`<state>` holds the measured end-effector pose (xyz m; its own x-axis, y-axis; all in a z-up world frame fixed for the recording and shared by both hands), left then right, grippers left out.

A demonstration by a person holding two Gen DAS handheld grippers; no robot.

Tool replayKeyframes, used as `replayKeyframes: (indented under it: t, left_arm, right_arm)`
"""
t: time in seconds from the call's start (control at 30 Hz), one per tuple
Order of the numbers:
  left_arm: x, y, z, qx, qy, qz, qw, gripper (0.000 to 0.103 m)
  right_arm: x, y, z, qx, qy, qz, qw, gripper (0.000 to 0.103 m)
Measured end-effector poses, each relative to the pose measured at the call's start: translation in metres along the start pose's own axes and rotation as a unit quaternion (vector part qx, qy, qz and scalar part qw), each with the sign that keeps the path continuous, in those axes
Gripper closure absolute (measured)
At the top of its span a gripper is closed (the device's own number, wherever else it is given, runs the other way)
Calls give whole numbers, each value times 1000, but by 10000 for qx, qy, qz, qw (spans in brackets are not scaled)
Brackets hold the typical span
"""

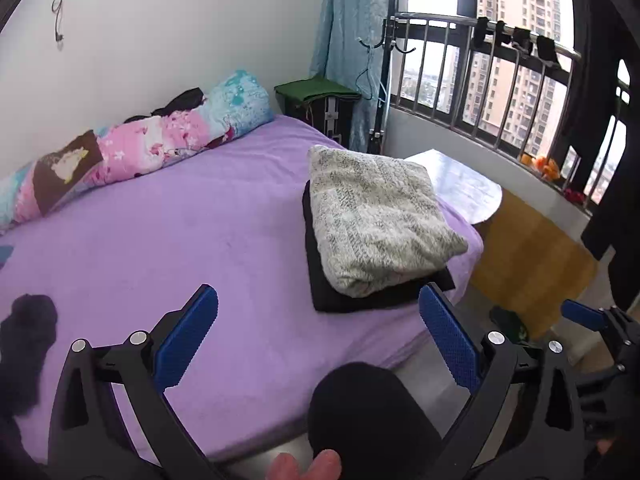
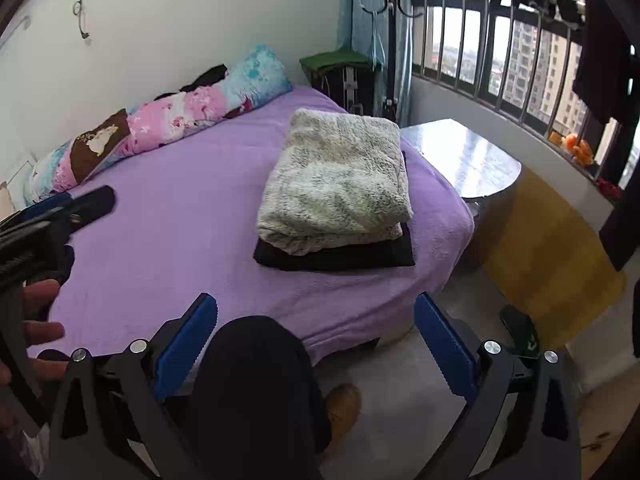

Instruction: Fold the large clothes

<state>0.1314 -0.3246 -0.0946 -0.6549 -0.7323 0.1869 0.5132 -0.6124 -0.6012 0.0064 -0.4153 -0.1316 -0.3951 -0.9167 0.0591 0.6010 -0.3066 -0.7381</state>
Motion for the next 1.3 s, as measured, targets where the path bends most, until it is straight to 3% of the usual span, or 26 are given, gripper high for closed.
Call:
replayKeyframes:
  t: [0.33,0.53,1.3]
  left_arm:
    - [10,-21,-24,-65,70,52,9999,6]
    - [5,-25,-21,-28,39,375,9993,6]
    - [20,-28,-20,-153,54,187,9997,6]
  right_arm:
    - [9,-24,-7,214,125,-77,9997,6]
    - [13,-26,0,311,129,-92,9994,6]
    - [16,-34,14,539,198,-176,9982,6]
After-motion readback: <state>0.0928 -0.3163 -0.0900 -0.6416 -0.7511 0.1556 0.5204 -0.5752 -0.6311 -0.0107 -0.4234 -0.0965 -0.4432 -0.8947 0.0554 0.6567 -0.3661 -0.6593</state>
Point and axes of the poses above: each gripper's, at about its wrist camera, not at the fingertips, and y roughly the way its jaws point, x to its right, z to its top, the point moved 9 cm from there along y, roughly the way its jaws point, and after that the axes turned 15 degrees about -z, right-handed, at the moved point
